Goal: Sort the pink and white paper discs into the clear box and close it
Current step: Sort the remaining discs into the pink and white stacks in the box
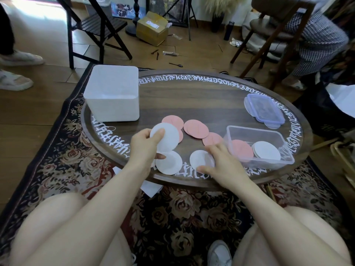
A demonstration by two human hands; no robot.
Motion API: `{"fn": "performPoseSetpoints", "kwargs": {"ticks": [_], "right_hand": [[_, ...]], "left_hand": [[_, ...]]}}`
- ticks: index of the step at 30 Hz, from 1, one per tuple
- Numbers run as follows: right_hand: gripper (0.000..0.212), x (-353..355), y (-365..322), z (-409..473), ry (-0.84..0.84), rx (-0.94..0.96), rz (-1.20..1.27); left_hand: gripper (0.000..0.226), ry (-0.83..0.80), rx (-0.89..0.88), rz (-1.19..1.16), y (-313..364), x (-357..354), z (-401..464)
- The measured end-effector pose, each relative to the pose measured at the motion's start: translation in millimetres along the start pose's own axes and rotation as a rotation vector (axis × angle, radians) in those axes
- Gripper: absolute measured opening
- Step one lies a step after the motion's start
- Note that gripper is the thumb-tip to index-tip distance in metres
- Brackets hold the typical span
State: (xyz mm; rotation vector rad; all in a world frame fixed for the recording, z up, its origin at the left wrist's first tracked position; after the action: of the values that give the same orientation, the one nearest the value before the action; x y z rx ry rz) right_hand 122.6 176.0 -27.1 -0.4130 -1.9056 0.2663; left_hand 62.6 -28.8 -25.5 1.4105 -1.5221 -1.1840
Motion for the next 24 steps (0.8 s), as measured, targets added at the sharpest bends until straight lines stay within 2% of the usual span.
{"fn": "performPoseSetpoints", "kwargs": {"ticks": [2, 5, 9, 11, 14, 16, 20, 24], "right_hand": [[0.075, -2.1, 0.7, 0.3, -0.049, -0.039, -0.012], [0.078, -1.1, 1.9, 2.3, -0.068, -0.082, 0.050], [0.062, -1.1, -1.9, -0.1, -0.034, -0.089, 0.074], [0.046, 3.0, -2.6, -0.8, 0.028, -0.051, 0.091], [0.032, 12.3, 1.2, 0.0, 0.130, 0.007, 0.142], [0.028, 15.1, 4.2, 0.4, 0.173, 0.046, 0.254], [0.021, 15.2, 0.0, 0.1, 0.192, 0.144, 0.658], [0.005, 12.9, -7.5, 1.4, 0.115, 0.188, 0.878]], "left_hand": [[0.018, -0.005, 0.034, -0.029, -2.2, 1.7, -0.1], [0.014, -0.038, 0.039, -0.005, -3.3, -1.8, -2.3], [0.008, -0.051, 0.033, 0.035, -3.6, -7.9, -2.3], [0.005, -0.072, 0.046, 0.030, -4.4, -10.2, -1.3], [0.013, -0.097, 0.051, 0.018, -5.6, -11.2, -0.5], [0.019, -0.118, 0.050, 0.001, -6.6, -12.1, 0.1], [0.025, -0.149, 0.065, -0.026, -7.8, -14.7, 0.5], [0.024, -0.224, 0.088, -0.027, -7.7, -21.4, -3.3]]}}
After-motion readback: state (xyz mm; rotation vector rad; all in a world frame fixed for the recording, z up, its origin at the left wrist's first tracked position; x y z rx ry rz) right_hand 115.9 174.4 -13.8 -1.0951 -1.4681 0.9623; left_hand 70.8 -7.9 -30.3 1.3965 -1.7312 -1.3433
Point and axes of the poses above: each hand's wrist, its own z-axis towards the middle knuckle, its own x-axis out of the back of the hand, y = z × x, the point moved 5 cm from there along z, towards the middle knuckle, and after that the axes turned 12 degrees about -y, right-handed, at the moved point
